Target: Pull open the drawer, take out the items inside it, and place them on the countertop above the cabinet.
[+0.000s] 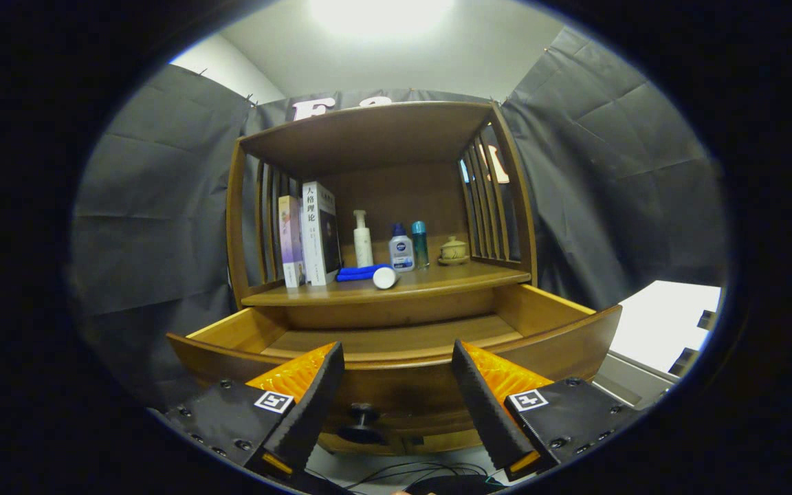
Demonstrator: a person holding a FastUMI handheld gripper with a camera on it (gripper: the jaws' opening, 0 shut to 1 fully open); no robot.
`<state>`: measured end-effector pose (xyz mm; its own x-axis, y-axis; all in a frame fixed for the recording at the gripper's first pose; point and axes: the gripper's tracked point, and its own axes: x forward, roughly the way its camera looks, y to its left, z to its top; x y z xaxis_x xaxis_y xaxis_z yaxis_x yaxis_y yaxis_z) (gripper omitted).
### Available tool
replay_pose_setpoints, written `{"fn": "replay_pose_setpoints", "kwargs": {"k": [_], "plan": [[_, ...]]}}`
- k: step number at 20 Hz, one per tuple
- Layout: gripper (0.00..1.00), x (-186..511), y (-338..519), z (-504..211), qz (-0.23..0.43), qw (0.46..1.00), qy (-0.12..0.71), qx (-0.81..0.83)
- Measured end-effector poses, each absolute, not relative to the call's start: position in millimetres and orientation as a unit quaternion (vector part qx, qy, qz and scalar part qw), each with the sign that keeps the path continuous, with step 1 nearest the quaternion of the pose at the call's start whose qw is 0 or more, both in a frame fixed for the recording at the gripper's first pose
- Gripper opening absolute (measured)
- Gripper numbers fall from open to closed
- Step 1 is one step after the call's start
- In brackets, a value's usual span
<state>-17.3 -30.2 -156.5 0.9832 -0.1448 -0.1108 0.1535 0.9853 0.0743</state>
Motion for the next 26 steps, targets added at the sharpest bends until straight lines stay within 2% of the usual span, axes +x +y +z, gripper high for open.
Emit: {"fn": "replay_pose_setpoints", "kwargs": {"k": [3, 9, 26], "plan": [[0.98, -21, -11, -178, -0.053, 0.994, 0.079, 0.047], [0.98, -13, -20, -205, -0.084, 0.989, 0.120, 0.021], [0.98, 23, -14, -215, -0.077, 0.986, 0.145, -0.009]]}}
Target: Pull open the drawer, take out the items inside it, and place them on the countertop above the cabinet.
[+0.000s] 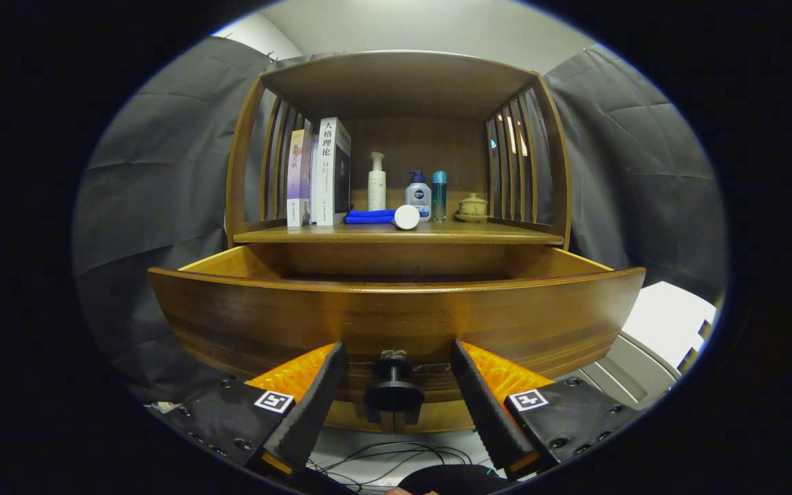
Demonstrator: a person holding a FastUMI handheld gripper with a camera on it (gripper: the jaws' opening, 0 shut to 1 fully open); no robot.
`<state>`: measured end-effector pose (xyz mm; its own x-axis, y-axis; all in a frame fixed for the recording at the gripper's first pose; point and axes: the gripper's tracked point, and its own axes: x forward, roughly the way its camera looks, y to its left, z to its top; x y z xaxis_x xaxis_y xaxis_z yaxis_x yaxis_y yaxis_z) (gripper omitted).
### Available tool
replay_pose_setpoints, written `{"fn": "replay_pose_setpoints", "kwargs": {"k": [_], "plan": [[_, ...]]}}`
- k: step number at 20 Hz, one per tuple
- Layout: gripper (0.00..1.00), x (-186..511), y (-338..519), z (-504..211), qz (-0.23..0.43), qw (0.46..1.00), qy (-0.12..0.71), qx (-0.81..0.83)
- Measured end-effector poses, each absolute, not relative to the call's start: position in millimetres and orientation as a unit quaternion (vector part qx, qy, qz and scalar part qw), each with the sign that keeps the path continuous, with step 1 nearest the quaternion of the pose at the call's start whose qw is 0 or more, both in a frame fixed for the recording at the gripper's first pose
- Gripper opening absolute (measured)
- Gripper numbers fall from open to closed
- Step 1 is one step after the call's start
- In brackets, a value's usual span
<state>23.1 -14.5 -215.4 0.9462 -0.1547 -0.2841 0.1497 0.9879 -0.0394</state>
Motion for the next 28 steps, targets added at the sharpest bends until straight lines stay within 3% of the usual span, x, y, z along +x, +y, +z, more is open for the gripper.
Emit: {"fn": "replay_pose_setpoints", "kwargs": {"k": [28], "plan": [[0.97, 176, -27, -227, -0.092, 0.985, 0.146, -0.006]]}}
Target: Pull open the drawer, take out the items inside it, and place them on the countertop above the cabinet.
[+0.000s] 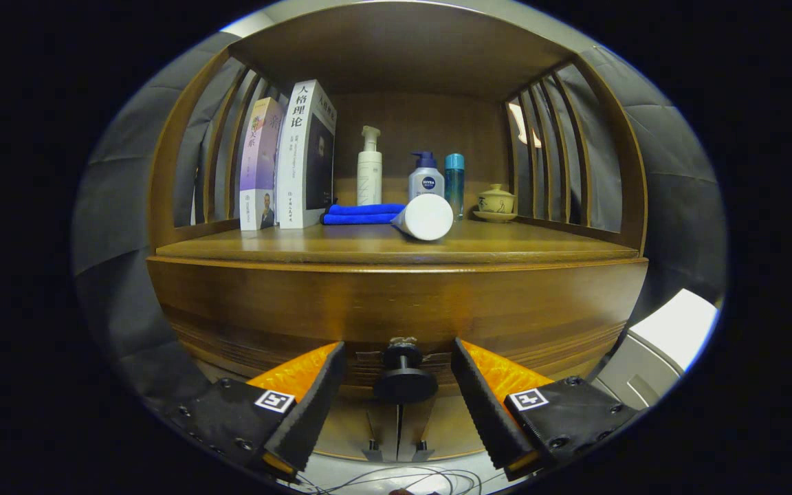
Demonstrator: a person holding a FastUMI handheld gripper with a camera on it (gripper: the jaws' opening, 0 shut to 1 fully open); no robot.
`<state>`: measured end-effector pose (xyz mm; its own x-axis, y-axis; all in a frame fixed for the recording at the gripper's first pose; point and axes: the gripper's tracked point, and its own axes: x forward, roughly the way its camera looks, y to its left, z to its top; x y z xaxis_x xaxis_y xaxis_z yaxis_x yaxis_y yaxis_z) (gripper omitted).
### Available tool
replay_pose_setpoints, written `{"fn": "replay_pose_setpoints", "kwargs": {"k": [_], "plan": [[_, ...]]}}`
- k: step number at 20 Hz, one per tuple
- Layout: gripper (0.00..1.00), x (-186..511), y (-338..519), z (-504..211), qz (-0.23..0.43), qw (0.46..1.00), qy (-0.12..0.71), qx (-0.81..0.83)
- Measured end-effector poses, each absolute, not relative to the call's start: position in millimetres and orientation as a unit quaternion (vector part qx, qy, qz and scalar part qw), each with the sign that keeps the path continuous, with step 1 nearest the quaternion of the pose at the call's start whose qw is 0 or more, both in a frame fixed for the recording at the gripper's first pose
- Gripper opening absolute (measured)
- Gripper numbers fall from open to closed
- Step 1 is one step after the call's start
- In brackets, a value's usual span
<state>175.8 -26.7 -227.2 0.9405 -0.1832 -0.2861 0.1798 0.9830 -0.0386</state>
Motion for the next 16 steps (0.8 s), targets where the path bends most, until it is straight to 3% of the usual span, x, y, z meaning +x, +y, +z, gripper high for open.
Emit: {"fn": "replay_pose_setpoints", "kwargs": {"k": [9, 16], "plan": [[0.99, 165, -38, -219, -0.119, 0.982, 0.143, -0.013], [0.99, 116, -13, -133, -0.093, 0.992, 0.082, -0.026]]}}
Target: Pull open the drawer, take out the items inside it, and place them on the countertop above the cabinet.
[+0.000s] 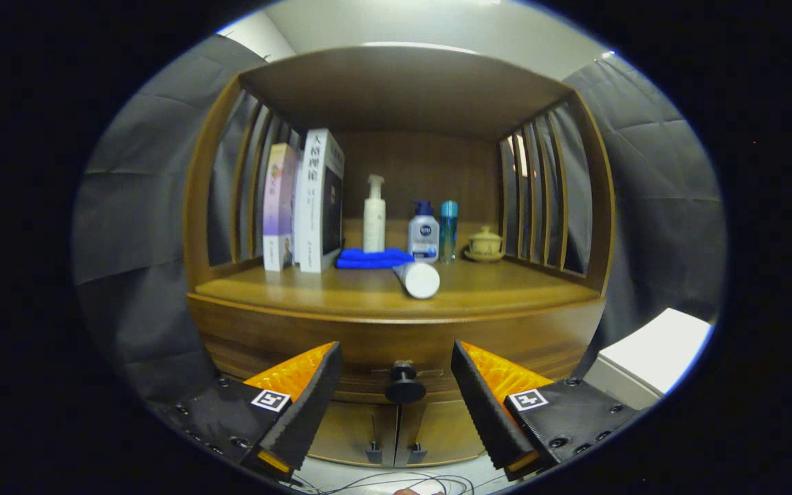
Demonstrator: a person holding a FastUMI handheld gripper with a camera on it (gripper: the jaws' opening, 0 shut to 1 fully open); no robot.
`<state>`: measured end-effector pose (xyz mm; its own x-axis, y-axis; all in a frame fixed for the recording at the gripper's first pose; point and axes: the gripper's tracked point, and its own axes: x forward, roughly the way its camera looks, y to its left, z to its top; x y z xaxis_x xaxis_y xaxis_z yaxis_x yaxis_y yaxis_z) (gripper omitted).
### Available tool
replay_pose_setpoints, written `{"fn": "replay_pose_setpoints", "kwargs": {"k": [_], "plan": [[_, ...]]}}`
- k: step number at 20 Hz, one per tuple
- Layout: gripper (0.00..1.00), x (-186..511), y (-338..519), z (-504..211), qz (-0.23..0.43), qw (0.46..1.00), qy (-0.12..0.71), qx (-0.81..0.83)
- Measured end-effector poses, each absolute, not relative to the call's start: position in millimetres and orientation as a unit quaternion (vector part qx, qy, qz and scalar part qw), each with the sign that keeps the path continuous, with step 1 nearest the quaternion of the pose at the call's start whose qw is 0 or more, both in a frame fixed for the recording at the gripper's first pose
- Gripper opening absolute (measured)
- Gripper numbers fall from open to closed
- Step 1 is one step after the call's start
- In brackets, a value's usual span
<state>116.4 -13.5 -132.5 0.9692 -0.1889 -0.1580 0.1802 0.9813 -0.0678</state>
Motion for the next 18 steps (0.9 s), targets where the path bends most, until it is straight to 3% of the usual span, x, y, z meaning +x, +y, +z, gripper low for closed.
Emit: {"fn": "replay_pose_setpoints", "kwargs": {"k": [10, 18], "plan": [[0.99, 12, -26, -25, -0.065, 0.997, 0.003, 0.034], [0.98, -15, -50, 31, -0.080, 0.994, -0.049, 0.051]]}}
